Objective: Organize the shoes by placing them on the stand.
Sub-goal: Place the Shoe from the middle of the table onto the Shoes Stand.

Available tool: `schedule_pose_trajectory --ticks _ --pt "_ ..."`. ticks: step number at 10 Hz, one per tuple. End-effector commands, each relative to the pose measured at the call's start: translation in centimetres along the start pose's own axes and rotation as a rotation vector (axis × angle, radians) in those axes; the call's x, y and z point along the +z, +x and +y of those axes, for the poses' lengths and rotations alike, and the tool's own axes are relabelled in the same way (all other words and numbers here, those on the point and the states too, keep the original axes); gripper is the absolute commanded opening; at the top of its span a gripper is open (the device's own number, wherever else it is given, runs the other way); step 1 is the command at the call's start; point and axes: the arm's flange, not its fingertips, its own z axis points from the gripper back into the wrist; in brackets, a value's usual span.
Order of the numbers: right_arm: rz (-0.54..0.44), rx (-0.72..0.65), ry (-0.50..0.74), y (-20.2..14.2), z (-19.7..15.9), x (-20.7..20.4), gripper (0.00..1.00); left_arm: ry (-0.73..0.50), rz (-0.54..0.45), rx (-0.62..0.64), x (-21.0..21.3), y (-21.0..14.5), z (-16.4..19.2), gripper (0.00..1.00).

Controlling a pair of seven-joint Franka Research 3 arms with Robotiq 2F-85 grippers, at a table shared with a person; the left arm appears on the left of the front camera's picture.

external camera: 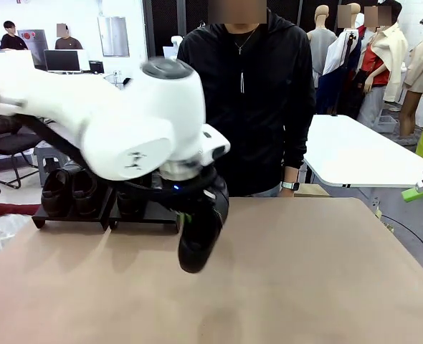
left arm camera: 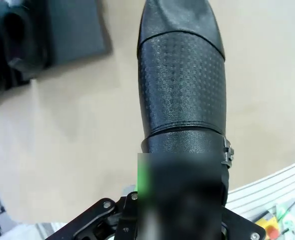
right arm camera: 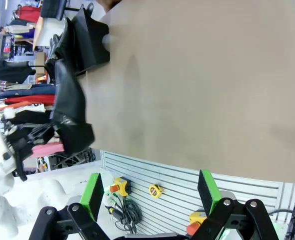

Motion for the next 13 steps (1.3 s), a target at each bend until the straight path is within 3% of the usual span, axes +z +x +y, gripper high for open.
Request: schedule_pose_trajectory --ticks 1,2,7,8,10,11,13 --pt "-0.002 0.006 0.013 0.0 0.2 0.3 1.00 0.018 -0.141 0.092 0.7 -2.5 3.8 0.00" --pt "-0.002 0.006 0.013 0.0 0.2 0.3 1.00 0.000 0.000 0.000 0.0 0.0 0.0 0.00" --pt "-0.002 0.006 0.013 0.0 0.2 0.3 1.00 0.009 0.000 0.006 -1.0 -1.0 0.1 0.00" --pt "-0.002 0.006 0.013 0.0 0.2 0.3 1.00 0.052 0.069 0.089 -2.0 1.3 1.7 0.00" --pt "-0.002 0.006 0.013 0.0 0.2 0.3 1.00 -0.062 0.080 0.056 -4.3 7.1 5.4 0.00" --pt "-0.002 0.006 0.013 0.0 0.2 0.3 1.00 -0.063 0.085 0.130 -6.2 10.0 7.8 0.00" --pt "-0.002 0.006 0.013 0.0 0.2 0.3 1.00 -0.088 -0.026 0.184 -9.0 13.5 12.1 0.00"
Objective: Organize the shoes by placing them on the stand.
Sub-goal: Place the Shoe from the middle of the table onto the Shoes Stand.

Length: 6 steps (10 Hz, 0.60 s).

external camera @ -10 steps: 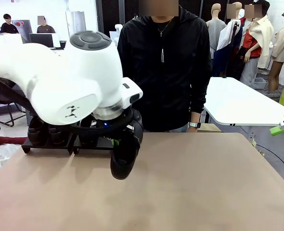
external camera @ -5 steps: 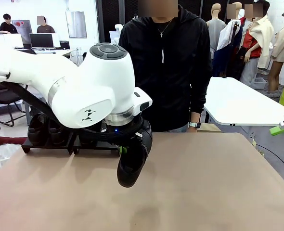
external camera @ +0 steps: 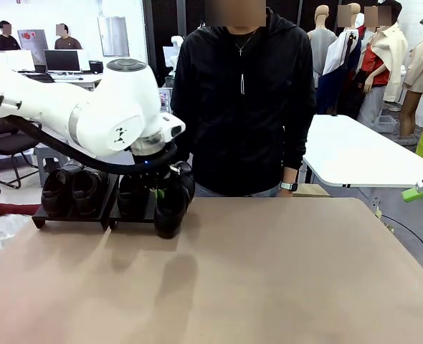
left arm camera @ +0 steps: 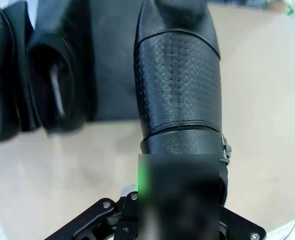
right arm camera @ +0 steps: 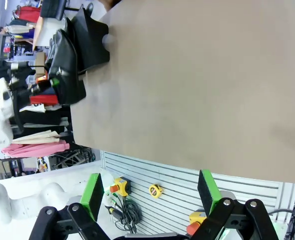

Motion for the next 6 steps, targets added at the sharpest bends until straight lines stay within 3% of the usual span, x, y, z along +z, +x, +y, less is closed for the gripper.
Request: schedule_pose_trajectory --ticks 1,3,6 --pt "-0.001 0.006 0.014 0.0 0.2 0.3 1.00 -0.023 -0.069 0.019 -0.5 2.2 1.1 0.00" --pt "-0.001 0.006 0.014 0.0 0.2 0.3 1.00 -0.023 -0.169 -0.001 -1.7 4.4 2.9 0.00" --pt "-0.001 0.006 0.014 0.0 0.2 0.3 1.00 0.037 -0.195 -0.028 -3.8 6.9 4.2 0.00"
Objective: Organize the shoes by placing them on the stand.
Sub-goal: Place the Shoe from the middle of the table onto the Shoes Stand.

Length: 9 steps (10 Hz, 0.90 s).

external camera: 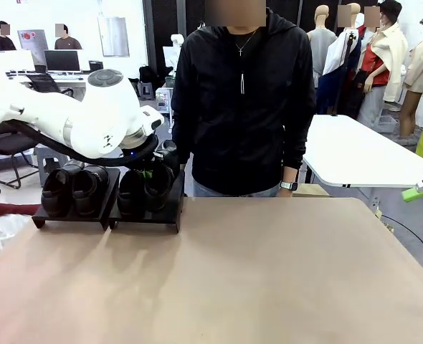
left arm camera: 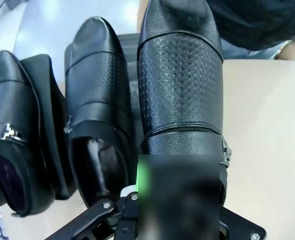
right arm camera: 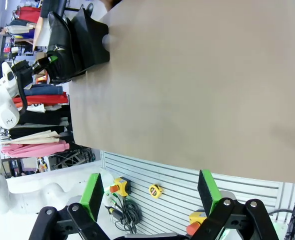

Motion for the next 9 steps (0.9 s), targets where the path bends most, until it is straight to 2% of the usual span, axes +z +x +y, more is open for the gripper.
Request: schedule_pose_trajectory --ticks 1,3,7,8,9 --pt "-0.001 0.006 0.014 0.1 0.2 0.3 1.00 0.010 -0.071 0.018 -0.9 1.3 -0.2 0.00" --pt "-0.001 0.006 0.014 0.1 0.2 0.3 1.00 0.021 -0.092 0.026 -1.8 1.5 0.0 0.00" --pt "-0.001 0.006 0.014 0.1 0.2 0.3 1.00 -0.035 -0.056 0.066 -4.2 0.9 0.4 0.00" --pt "-0.001 0.006 0.014 0.1 0.2 0.3 1.00 -0.065 -0.052 0.081 -4.5 0.8 0.6 0.03" --pt "-0.001 0.006 0.014 0.1 0.2 0.3 1.00 -0.067 -0.055 0.087 -4.6 0.6 0.6 0.60"
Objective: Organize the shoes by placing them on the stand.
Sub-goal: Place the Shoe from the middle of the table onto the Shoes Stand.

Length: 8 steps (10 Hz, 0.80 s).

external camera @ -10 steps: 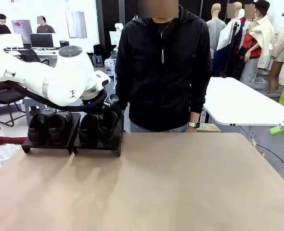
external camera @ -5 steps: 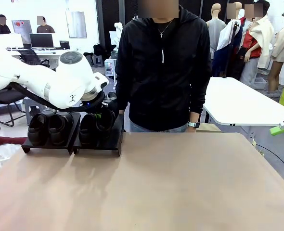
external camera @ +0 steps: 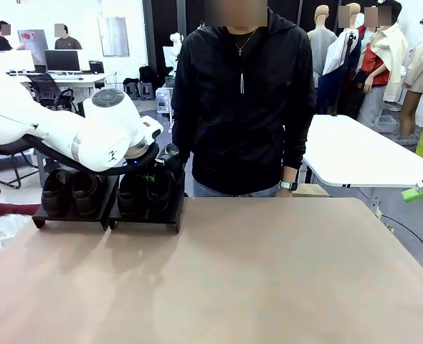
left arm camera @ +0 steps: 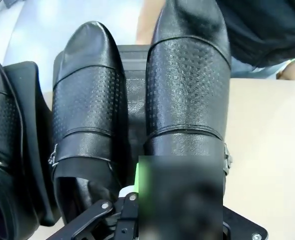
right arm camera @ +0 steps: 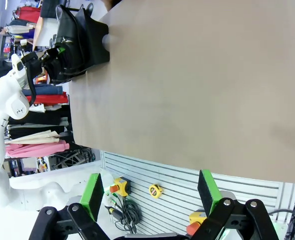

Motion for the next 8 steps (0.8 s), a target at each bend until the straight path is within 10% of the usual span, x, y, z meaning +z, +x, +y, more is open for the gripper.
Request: schedule_pose_trajectory --ticks 1,8 --pt "-0.001 0.006 0.014 0.1 0.2 0.3 1.00 -0.027 -0.017 0.015 0.0 -0.1 -0.2 1.00" --pt "-0.001 0.006 0.014 0.1 0.2 0.3 1.00 -0.069 0.085 -0.002 12.1 -4.4 -6.5 1.00"
